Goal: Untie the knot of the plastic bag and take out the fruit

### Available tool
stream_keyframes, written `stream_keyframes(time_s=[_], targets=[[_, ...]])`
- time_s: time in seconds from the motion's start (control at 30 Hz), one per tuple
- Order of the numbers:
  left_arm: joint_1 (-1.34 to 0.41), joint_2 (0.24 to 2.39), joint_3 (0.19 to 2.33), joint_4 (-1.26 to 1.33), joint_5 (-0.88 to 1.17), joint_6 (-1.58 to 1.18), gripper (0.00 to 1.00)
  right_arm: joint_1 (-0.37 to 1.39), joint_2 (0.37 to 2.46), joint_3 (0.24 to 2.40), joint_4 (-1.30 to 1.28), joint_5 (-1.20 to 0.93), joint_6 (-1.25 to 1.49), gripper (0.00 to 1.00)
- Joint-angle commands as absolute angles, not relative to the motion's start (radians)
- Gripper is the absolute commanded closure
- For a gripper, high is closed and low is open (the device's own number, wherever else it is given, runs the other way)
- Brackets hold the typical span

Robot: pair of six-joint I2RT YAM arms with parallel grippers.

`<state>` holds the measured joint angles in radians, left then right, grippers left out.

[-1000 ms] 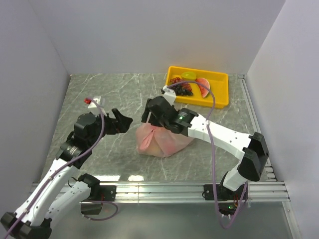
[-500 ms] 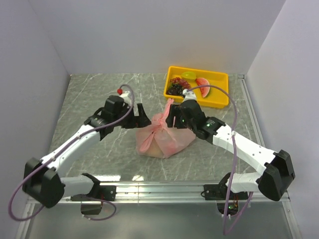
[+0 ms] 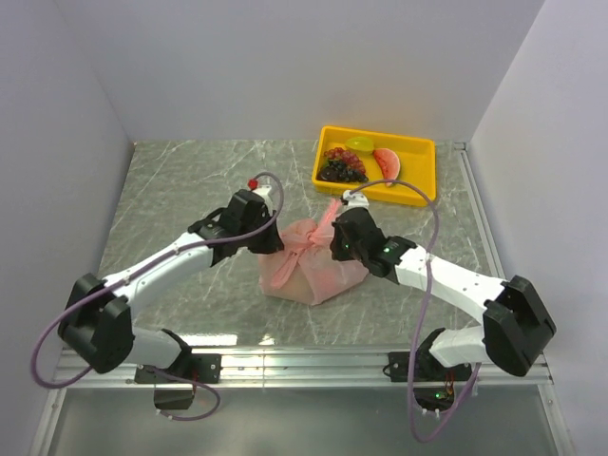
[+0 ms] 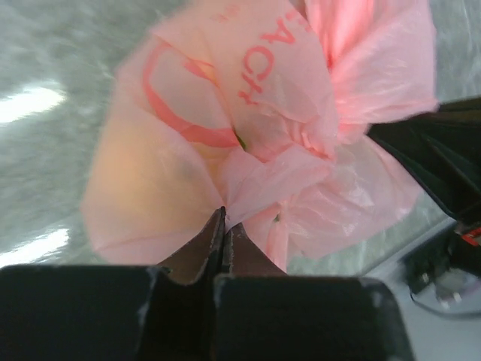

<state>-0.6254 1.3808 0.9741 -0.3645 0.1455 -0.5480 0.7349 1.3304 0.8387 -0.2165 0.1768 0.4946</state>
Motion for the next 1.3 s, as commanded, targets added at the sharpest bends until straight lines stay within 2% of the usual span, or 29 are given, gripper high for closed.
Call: stream_keyframes(time_s=[0.0, 0.13, 0.27, 0.33, 0.37, 0.4, 0.43, 0.5, 0.53, 0.6, 0.63, 0.7, 0.87, 0.93, 1.1, 1.27], targets=[[-0.618, 1.249, 0.953, -0.377, -0.084, -0.578, 0.99, 0.695, 1.227, 0.777, -0.193, 0.276, 0.509, 1.00], [-0.482, 1.119, 0.879, -0.411, -0.201, -0.665, 0.99, 0.550, 1.065, 0.655, -0.187, 0.282, 0.604, 1.00], [-0.279, 0.993, 0.756, -0.350, -0.056, -0.745, 1.00, 0.509, 0.902, 0.520, -0.134, 0.250, 0.637, 1.00], [-0.232, 0.982, 0.724, -0.324, 0.027, -0.744, 0.99, 0.514, 0.867, 0.505, -0.101, 0.149, 0.598, 0.98], [-0.230, 0.986, 0.726, -0.321, 0.047, -0.723, 0.99, 0.534, 0.861, 0.508, -0.097, 0.126, 0.582, 0.91], [-0.230, 0.986, 0.739, -0.318, 0.081, -0.707, 0.97, 0.546, 0.853, 0.518, -0.104, 0.111, 0.563, 0.73], [-0.230, 0.985, 0.752, -0.322, 0.127, -0.692, 0.83, 0.563, 0.839, 0.535, -0.142, 0.110, 0.520, 0.64], [-0.232, 0.966, 0.797, -0.334, 0.173, -0.641, 0.63, 0.613, 0.827, 0.603, -0.187, 0.124, 0.467, 0.49], [-0.232, 0.959, 0.819, -0.350, 0.198, -0.628, 0.44, 0.627, 0.818, 0.630, -0.230, 0.124, 0.406, 0.42], [-0.233, 0.927, 0.880, -0.393, 0.210, -0.598, 0.22, 0.667, 0.816, 0.716, -0.267, 0.117, 0.342, 0.29], [-0.236, 0.916, 0.899, -0.408, 0.210, -0.597, 0.08, 0.676, 0.827, 0.747, -0.299, 0.111, 0.284, 0.29], [-0.262, 0.888, 0.957, -0.458, 0.178, -0.594, 0.01, 0.719, 0.850, 0.834, -0.324, 0.088, 0.232, 0.28], [-0.443, 0.960, 1.100, -0.627, -0.091, -0.618, 0.02, 0.793, 0.994, 1.000, -0.374, 0.069, 0.046, 0.28], [-0.495, 0.986, 1.106, -0.643, -0.136, -0.653, 0.05, 0.808, 1.081, 1.041, -0.402, 0.046, -0.042, 0.28], [-0.526, 1.077, 1.031, -0.575, -0.113, -0.719, 0.12, 0.813, 1.235, 1.123, -0.419, 0.015, -0.173, 0.27], [-0.543, 1.129, 0.971, -0.509, -0.100, -0.752, 0.11, 0.813, 1.357, 1.109, -0.371, 0.005, -0.204, 0.30]])
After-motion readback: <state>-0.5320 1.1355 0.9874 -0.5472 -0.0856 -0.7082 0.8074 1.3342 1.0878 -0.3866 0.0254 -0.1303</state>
